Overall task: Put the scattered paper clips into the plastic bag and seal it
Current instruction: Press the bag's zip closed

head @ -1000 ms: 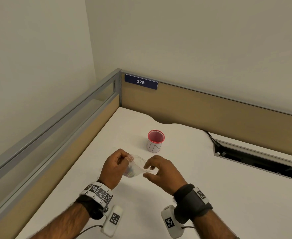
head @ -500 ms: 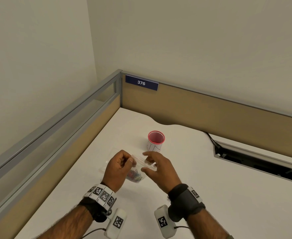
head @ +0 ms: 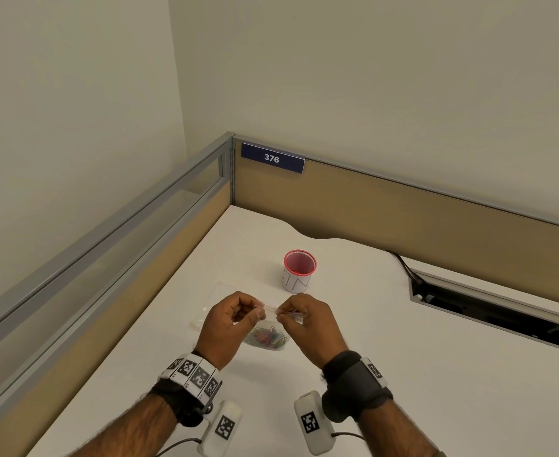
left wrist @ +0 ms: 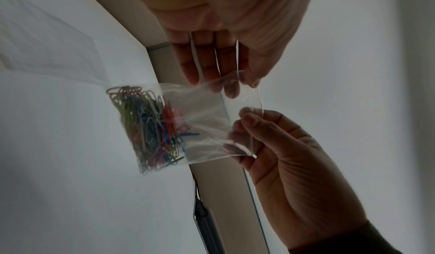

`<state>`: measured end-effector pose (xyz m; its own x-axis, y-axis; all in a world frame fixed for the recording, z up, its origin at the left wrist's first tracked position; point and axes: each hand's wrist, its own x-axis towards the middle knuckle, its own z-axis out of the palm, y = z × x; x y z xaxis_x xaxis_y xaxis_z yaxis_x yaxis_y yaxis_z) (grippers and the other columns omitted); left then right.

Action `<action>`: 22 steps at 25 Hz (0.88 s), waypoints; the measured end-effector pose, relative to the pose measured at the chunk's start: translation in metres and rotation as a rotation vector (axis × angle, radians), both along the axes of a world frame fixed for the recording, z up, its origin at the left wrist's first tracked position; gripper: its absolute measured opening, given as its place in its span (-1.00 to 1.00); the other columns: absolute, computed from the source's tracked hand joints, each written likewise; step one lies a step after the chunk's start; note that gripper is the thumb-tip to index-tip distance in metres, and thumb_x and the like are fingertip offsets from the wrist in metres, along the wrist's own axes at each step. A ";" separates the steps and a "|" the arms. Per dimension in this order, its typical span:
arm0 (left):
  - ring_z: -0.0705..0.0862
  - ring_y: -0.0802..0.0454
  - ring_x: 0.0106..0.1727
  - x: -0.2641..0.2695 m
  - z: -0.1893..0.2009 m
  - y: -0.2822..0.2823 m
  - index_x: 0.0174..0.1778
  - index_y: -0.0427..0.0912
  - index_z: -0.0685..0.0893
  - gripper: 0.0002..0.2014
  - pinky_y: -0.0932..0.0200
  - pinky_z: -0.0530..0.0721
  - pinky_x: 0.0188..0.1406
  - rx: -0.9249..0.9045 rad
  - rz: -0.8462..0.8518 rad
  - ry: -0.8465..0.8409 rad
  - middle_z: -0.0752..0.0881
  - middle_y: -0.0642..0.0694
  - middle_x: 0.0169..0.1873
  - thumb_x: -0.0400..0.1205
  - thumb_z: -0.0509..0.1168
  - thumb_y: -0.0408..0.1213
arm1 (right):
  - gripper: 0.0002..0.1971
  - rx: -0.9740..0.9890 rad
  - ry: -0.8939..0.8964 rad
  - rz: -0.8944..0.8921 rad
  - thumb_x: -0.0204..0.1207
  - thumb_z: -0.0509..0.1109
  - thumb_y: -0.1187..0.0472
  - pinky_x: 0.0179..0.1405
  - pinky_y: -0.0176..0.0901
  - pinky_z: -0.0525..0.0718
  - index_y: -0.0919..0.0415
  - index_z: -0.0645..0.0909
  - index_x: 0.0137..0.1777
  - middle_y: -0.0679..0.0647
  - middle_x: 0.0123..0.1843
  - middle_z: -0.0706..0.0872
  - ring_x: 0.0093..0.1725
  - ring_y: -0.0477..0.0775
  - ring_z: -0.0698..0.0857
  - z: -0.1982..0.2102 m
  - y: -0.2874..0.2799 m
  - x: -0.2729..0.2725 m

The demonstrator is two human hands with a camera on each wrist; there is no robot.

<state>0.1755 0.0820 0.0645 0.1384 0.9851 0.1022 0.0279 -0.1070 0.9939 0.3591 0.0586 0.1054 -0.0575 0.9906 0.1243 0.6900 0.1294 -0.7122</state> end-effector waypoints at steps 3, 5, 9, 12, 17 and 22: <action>0.78 0.09 -0.18 0.002 0.003 -0.002 -0.16 -0.09 0.76 -0.88 0.28 0.73 -0.13 0.021 0.003 0.053 0.84 -0.06 -0.22 0.59 0.49 -0.41 | -0.92 -0.013 -0.012 -0.015 0.54 0.40 0.15 0.00 -0.17 0.70 0.10 0.71 -0.07 -0.01 -0.07 0.75 -0.07 -0.03 0.68 -0.001 -0.001 0.002; 0.74 0.24 -0.23 0.004 0.005 -0.002 -0.18 -0.13 0.75 -0.88 0.40 0.68 -0.16 0.046 0.001 0.112 0.83 0.08 -0.26 0.58 0.48 -0.44 | -0.91 -0.017 -0.019 -0.021 0.54 0.39 0.15 -0.01 -0.19 0.69 0.11 0.71 -0.06 0.00 -0.07 0.75 -0.07 -0.01 0.68 -0.002 -0.002 0.002; 0.75 0.26 -0.22 0.004 0.008 -0.002 -0.21 -0.12 0.73 -0.85 0.47 0.64 -0.15 0.080 -0.003 0.173 0.82 0.18 -0.29 0.59 0.46 -0.47 | -0.91 -0.012 -0.017 -0.023 0.54 0.38 0.14 -0.02 -0.17 0.70 0.11 0.70 -0.07 0.00 -0.07 0.74 -0.08 -0.02 0.68 -0.003 -0.002 0.002; 0.78 0.21 -0.17 0.004 0.007 -0.002 -0.22 -0.10 0.71 -0.84 0.47 0.65 -0.11 0.104 -0.004 0.201 0.84 0.12 -0.25 0.62 0.42 -0.45 | -0.91 -0.017 -0.017 -0.018 0.54 0.38 0.13 0.00 -0.16 0.71 0.09 0.69 -0.06 -0.03 -0.08 0.73 -0.08 -0.05 0.67 -0.004 -0.002 0.002; 0.77 0.13 -0.07 0.004 0.004 0.000 -0.16 -0.09 0.70 -0.88 0.38 0.67 0.00 0.131 -0.053 0.236 0.81 0.10 -0.20 0.65 0.40 -0.38 | -0.88 0.005 -0.013 0.032 0.52 0.42 0.02 -0.03 -0.22 0.70 0.04 0.67 -0.06 -0.09 -0.10 0.70 -0.09 -0.12 0.65 0.000 -0.001 -0.007; 0.75 0.15 -0.02 0.003 -0.001 0.001 -0.11 -0.07 0.69 -0.89 0.40 0.66 0.03 0.142 -0.059 0.275 0.77 0.14 -0.15 0.66 0.38 -0.38 | -0.91 0.013 -0.054 0.018 0.49 0.42 0.07 -0.06 -0.24 0.69 0.05 0.64 -0.09 -0.09 -0.13 0.66 -0.14 -0.12 0.62 0.002 0.004 -0.019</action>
<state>0.1787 0.0834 0.0636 0.2361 0.9531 0.1895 0.2830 -0.2540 0.9249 0.3401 0.0630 0.1076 -0.0824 0.9876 0.1337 0.7249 0.1515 -0.6720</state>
